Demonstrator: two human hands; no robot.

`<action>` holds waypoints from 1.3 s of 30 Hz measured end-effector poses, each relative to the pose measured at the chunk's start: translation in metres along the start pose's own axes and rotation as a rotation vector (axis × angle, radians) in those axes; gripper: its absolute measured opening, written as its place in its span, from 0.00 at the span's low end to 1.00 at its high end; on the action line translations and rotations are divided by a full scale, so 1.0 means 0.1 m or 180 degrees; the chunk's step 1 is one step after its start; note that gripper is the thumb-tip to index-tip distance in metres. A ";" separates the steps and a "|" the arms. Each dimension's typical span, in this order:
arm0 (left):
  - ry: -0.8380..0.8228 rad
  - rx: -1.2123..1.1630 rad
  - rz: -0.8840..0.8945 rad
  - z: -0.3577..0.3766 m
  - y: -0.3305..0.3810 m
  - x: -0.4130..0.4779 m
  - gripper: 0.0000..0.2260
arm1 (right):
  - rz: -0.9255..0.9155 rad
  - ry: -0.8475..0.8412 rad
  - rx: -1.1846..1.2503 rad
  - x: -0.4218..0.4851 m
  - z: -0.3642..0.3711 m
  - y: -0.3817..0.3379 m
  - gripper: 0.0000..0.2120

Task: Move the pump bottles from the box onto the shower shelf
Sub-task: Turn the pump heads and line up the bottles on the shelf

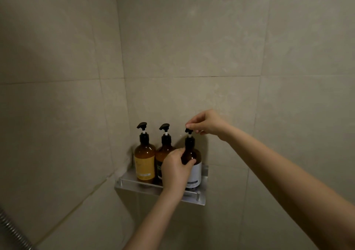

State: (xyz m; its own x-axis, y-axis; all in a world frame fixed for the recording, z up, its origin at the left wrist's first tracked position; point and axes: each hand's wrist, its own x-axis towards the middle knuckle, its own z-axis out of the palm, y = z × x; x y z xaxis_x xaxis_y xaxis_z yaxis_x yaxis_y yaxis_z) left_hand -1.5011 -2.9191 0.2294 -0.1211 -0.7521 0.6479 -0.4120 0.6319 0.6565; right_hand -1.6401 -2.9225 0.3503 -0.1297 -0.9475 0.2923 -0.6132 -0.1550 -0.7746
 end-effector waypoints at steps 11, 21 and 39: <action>0.0982 -0.0615 -0.0711 -0.64 -0.48 0.25 0.10 | 0.0420 0.0486 0.0920 -0.24 -0.05 0.48 0.12; -0.0073 -0.1662 -0.1914 -0.91 -0.97 0.49 0.20 | 0.0708 0.0119 0.0447 -0.65 0.43 0.81 0.22; -0.0160 -0.1315 -0.1446 -0.89 -0.98 0.47 0.22 | 0.0361 0.0494 0.0487 -0.71 0.62 0.90 0.30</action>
State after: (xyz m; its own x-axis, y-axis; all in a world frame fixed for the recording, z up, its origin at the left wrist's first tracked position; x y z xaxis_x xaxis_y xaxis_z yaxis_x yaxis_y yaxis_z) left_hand -1.3859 -2.9998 0.2296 -0.0621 -0.9647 0.2558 -0.0496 0.2589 0.9646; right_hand -1.6379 -2.8868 0.2250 -0.3163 -0.9088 0.2722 -0.4643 -0.1019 -0.8798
